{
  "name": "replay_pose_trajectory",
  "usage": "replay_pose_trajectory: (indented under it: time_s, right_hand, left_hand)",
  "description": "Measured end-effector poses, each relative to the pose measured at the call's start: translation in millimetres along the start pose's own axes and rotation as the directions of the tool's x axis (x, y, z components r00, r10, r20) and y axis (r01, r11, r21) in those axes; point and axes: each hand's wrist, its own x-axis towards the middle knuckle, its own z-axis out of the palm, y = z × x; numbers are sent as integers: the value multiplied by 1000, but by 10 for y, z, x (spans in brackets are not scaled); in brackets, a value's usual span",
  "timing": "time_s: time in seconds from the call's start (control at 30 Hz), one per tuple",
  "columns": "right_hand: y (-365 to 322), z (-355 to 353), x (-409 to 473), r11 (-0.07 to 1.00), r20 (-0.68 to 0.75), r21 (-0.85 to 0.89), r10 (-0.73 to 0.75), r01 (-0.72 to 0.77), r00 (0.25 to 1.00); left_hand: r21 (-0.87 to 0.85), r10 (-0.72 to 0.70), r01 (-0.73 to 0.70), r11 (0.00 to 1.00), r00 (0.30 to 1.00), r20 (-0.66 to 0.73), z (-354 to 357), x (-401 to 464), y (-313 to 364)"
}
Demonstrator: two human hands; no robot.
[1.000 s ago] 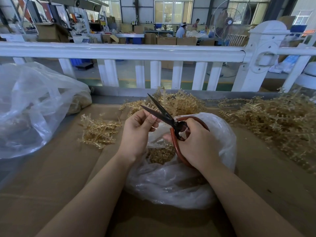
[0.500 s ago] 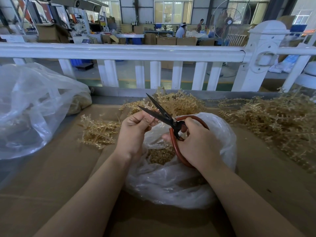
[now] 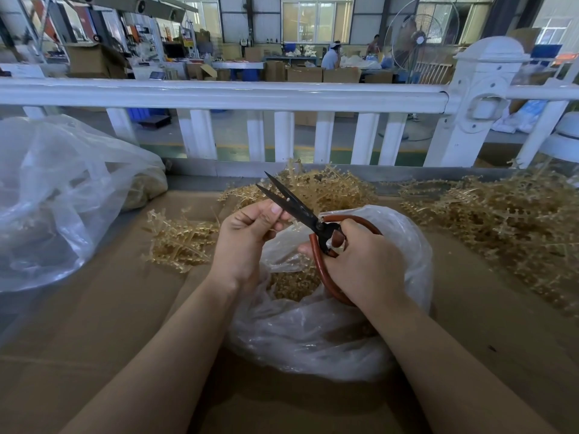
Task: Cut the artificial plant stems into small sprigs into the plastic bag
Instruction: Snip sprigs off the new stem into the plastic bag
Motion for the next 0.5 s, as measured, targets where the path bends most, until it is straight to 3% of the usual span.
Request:
replay_pose_trajectory:
  time_s: [0.5]
  right_hand:
    - [-8, -11, 9, 999, -54, 8, -42, 42, 998]
  left_hand:
    - [-61, -30, 28, 998, 999, -18, 40, -19, 35]
